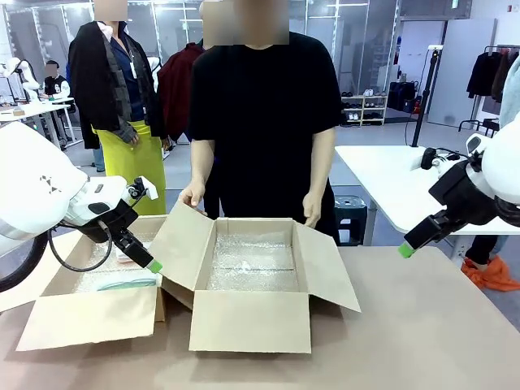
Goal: Pack the glasses set securely to prepare it for shipping.
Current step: Position the Package Box on the left side of the table.
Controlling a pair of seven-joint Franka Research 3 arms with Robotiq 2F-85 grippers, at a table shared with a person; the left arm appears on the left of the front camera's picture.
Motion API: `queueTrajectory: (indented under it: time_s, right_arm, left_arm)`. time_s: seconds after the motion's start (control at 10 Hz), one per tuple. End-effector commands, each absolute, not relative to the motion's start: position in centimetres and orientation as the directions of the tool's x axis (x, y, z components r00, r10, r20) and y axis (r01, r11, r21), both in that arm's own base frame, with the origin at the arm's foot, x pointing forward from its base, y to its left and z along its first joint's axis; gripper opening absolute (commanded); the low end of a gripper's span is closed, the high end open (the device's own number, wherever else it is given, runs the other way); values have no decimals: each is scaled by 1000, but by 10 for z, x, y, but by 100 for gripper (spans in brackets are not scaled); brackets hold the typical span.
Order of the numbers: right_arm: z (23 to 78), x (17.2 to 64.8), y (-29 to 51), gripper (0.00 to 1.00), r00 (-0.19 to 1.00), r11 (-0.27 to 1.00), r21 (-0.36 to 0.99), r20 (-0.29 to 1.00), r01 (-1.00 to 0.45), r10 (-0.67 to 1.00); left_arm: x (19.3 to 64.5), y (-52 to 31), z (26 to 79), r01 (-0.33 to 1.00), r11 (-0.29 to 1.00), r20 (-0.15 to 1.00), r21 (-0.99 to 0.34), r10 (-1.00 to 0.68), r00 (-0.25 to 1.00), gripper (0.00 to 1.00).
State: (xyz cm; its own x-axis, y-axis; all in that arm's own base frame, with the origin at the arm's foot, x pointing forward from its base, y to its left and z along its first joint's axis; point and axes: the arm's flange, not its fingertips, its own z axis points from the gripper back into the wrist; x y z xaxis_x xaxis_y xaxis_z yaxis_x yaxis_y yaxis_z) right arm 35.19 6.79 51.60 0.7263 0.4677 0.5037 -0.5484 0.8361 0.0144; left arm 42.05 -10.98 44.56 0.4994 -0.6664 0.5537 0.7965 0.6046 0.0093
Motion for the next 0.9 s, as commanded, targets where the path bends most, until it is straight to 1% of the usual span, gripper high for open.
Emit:
queueTrajectory:
  time_s: [0.0, 0.8]
  right_arm:
    - [515, 352, 69, 100, 722, 838, 2, 509, -546, 469]
    - [515, 352, 69, 100, 722, 838, 2, 509, -546, 469]
  left_arm:
    - [421, -111, 446, 787, 617, 552, 26, -665, 503, 84]
    - [421, -111, 446, 787, 617, 552, 26, -665, 503, 84]
